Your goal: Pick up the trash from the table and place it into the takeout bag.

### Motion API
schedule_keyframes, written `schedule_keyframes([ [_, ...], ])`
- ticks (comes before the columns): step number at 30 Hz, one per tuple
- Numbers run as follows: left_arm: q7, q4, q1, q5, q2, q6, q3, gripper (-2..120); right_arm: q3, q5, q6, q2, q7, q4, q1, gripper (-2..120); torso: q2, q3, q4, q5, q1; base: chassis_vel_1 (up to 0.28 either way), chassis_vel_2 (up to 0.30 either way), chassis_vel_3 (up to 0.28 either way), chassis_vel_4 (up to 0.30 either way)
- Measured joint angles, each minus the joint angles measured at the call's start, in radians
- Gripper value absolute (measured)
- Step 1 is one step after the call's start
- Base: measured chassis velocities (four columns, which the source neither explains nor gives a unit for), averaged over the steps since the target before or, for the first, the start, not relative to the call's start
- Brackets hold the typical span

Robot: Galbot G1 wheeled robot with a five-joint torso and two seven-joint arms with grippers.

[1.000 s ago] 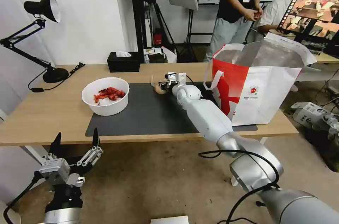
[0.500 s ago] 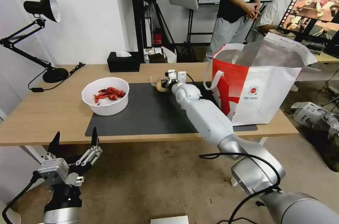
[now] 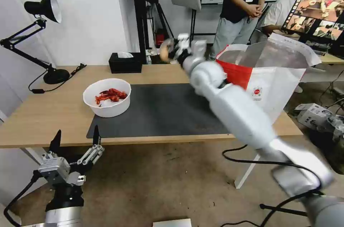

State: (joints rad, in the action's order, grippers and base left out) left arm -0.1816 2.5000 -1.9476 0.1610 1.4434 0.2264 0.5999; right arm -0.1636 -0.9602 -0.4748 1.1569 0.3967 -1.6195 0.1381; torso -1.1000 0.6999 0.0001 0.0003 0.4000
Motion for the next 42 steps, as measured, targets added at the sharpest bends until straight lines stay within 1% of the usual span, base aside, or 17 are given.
schedule_keyframes([
  [2,0.0,0.0,0.007,0.009,-0.005,0.0,0.001,100,0.045,-0.049,-0.05,-0.114,0.039,-0.083,-0.008,0,0.0,0.0,0.0,0.0,0.0,0.0,0.0,0.0,0.0],
  [4,0.001,0.0,0.009,0.011,-0.006,0.0,0.001,100,0.06,-0.06,-0.06,-0.15,0.043,-0.102,-0.006,0,0.0,0.0,-0.0002,0.0003,0.0,0.0,0.0,0.0,0.0],
  [7,0.0,0.0,0.018,0.019,-0.009,-0.001,-0.001,100,0.14,-0.089,-0.076,-0.303,0.042,-0.145,0.03,0,0.0,0.0,-0.0009,0.0005,0.0,0.0,0.0,0.0,0.0],
  [8,0.0,0.0,0.018,0.019,-0.009,-0.001,-0.001,100,0.14,-0.089,-0.076,-0.303,0.042,-0.145,0.03,0,0.0,0.0,-0.0009,0.0005,0.0,0.0,0.0,0.0,0.0],
  [10,0.001,0.0,0.023,0.022,-0.013,-0.003,-0.007,100,0.196,-0.111,-0.081,-0.384,0.038,-0.162,0.072,0,0.0,0.0,-0.0008,0.0003,0.0,0.0,0.0,0.0,0.0],
  [12,0.001,0.0,0.024,0.022,-0.014,-0.003,-0.009,100,0.21,-0.117,-0.082,-0.401,0.037,-0.166,0.085,0,0.0,0.0,-0.0004,0.0002,0.0,0.0,0.0,0.0,0.0],
  [14,0.001,0.0,0.027,0.022,-0.02,-0.005,-0.012,100,0.273,-0.146,-0.094,-0.452,0.035,-0.187,0.16,0,0.0,0.0,-0.0002,0.0001,0.0,0.0,0.0,0.0,0.0],
  [19,0.002,0.0,0.027,0.023,-0.028,-0.005,-0.013,100,0.368,-0.167,-0.108,-0.498,0.024,-0.201,0.275,1,0.0,0.0,-0.0005,0.0003,0.0,0.0,0.0,0.0,0.0],
  [26,0.003,0.0,0.027,0.024,-0.04,-0.006,-0.014,100,0.462,-0.178,-0.109,-0.533,0.01,-0.229,0.379,30,0.0,0.0,-0.0001,-0.0003,0.0,0.0,0.0,0.0,0.0],
  [27,0.003,0.0,0.027,0.024,-0.04,-0.006,-0.014,100,0.462,-0.178,-0.109,-0.533,0.01,-0.229,0.379,30,0.0,0.0,-0.0001,-0.0003,0.0,0.0,0.0,0.0,0.0],
  [28,0.003,0.0,0.027,0.024,-0.04,-0.006,-0.014,100,0.475,-0.179,-0.109,-0.536,0.01,-0.232,0.392,37,0.0,0.0,0.0,-0.0002,0.0,0.0,0.0,0.0,0.0],
  [30,0.003,0.0,0.027,0.024,-0.04,-0.006,-0.014,100,0.478,-0.179,-0.109,-0.537,0.01,-0.232,0.395,37,0.0,0.0,0.0,-0.0002,0.0,0.0,0.0,0.0,0.0],
  [32,0.004,0.0,0.026,0.024,-0.041,-0.006,-0.015,100,0.498,-0.182,-0.103,-0.542,0.007,-0.243,0.411,51,0.0,0.0,0.0,-0.0002,0.0,0.0,0.0,0.0,0.0],
  [33,0.004,0.0,0.026,0.024,-0.041,-0.006,-0.015,100,0.498,-0.182,-0.103,-0.542,0.007,-0.243,0.411,51,0.0,0.0,0.0,-0.0002,0.0,0.0,0.0,0.0,0.0],
  [38,0.005,0.0,0.026,0.024,-0.044,-0.006,-0.016,100,0.518,-0.197,-0.092,-0.557,0.006,-0.276,0.429,73,0.0,0.0,-0.0001,-0.0003,0.0,0.0,0.0,0.0,0.0],
  [40,0.005,0.0,0.026,0.024,-0.045,-0.006,-0.016,100,0.52,-0.199,-0.09,-0.559,0.006,-0.281,0.43,75,0.0,0.0,-0.0001,-0.0002,0.0,0.0,0.0,0.0,0.0],
  [42,0.005,0.0,0.027,0.024,-0.047,-0.006,-0.017,100,0.539,-0.218,-0.087,-0.575,0.013,-0.317,0.448,86,0.0,0.0,0.0001,-0.0003,0.0,0.0,0.0,0.0,0.0],
])
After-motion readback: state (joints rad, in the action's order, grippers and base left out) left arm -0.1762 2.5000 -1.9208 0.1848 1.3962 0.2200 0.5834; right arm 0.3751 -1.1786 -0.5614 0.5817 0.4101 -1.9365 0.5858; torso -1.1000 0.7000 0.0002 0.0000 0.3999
